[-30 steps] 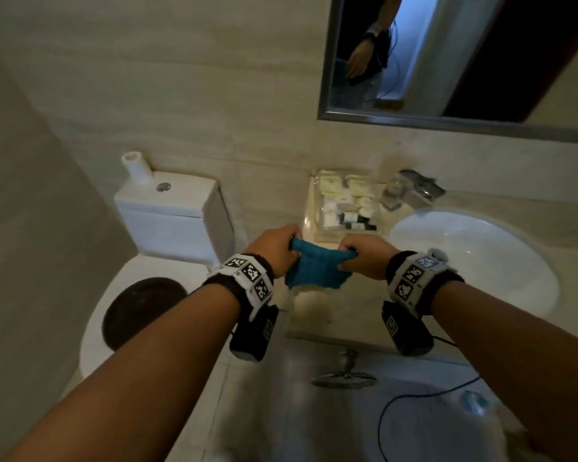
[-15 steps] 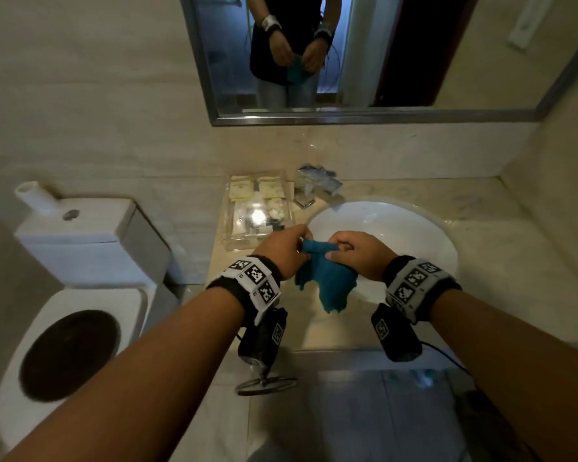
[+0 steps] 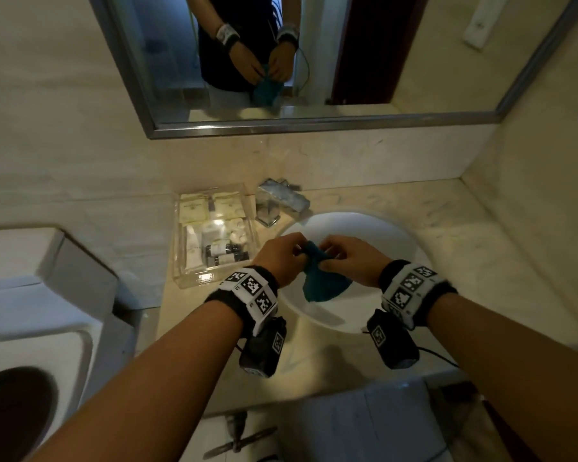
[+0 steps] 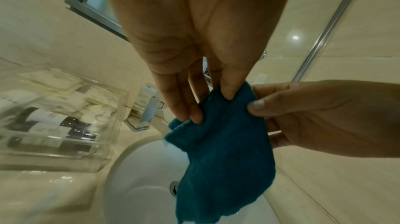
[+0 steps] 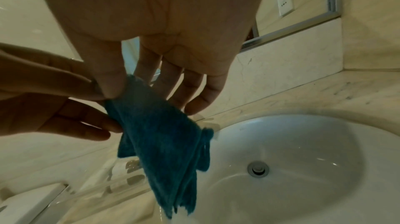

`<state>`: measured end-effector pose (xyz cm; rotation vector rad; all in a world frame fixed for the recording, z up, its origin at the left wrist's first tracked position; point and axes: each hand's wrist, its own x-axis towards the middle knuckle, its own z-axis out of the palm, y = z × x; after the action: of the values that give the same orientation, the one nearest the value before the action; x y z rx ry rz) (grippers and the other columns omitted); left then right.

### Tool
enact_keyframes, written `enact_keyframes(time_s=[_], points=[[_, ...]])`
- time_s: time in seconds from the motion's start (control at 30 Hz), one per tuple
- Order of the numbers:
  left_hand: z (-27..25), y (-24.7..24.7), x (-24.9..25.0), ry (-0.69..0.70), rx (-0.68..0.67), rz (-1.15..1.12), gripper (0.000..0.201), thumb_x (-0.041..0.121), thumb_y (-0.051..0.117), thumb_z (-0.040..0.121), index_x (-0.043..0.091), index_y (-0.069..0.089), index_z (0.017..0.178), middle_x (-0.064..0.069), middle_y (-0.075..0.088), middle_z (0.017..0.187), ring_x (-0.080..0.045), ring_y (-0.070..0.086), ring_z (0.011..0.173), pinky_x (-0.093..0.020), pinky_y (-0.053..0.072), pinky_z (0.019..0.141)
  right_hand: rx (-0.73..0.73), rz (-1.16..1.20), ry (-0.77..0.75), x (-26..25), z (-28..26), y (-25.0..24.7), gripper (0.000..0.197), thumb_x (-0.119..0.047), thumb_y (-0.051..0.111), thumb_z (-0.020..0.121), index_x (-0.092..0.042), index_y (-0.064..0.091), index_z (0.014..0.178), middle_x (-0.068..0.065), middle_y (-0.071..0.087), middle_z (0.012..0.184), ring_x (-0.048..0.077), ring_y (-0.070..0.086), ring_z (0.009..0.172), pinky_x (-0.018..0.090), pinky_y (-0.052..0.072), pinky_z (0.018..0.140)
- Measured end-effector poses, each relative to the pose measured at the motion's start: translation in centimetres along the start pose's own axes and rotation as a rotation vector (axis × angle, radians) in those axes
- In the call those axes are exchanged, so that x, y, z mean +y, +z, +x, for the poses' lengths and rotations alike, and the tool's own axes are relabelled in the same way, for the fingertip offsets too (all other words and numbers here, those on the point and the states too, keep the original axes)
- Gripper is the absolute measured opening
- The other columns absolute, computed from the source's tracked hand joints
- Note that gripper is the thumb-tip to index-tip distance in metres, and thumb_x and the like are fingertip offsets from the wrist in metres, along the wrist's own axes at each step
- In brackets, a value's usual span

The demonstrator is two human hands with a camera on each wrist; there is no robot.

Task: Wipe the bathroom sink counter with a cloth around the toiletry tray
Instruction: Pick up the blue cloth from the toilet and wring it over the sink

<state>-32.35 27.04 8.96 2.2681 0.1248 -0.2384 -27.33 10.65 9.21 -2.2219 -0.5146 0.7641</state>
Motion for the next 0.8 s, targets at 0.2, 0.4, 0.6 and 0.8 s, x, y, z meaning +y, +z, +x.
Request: enact_keyframes(time_s=[0.2,0.4,0.6,0.8], points=[[3.1,0.6,1.7,-0.003,-0.058,0.032,0.024,0.016,0.056,0.09,0.014,0.059,0.114,-0.007,0.062,0.109,-0.02,0.057,0.097,-0.028,0.045,0.081,0.005,-0.048,-0.014,1.5,1.2,-2.6,0.006,-0.023,0.055,0.091,-0.028,0.056,0.095,-0.007,0.061,0.093,0.014,0.056,0.094,0.032,0.043,0.094],[7.6,3.3,5.1,0.019,0.043,0.054,0.01,0.011,0.055,0.085,0.008,0.063,0.091,-0.012,0.065,0.096,-0.027,0.059,0.091,-0.035,0.047,0.082,0.02,-0.073,-0.03,4.2,2.9,-7.6,0.021,-0.011,0.059,0.087,-0.011,0.063,0.107,0.002,0.061,0.1,0.016,0.057,0.091,0.022,0.043,0.076],[12.2,7.8,10.0,0.011,0.118,-0.138,0.005,0.009,0.062,0.082,0.013,0.062,0.085,-0.008,0.064,0.096,-0.024,0.063,0.089,-0.029,0.05,0.076,0.013,0.099,-0.087,9.3,5.1,-13.4,0.025,0.0,0.063,0.079,-0.02,0.051,0.087,0.006,0.062,0.102,0.028,0.061,0.096,0.036,0.048,0.086],[14.7,10.6,11.4,-0.038,0.202,-0.301,0.018,0.004,0.063,0.083,0.02,0.057,0.078,-0.013,0.061,0.11,-0.028,0.068,0.086,-0.034,0.053,0.078,0.006,0.161,-0.132,13.0,7.0,-16.1,0.026,-0.002,0.065,0.08,-0.023,0.053,0.091,0.013,0.064,0.103,0.029,0.062,0.1,0.038,0.05,0.089]])
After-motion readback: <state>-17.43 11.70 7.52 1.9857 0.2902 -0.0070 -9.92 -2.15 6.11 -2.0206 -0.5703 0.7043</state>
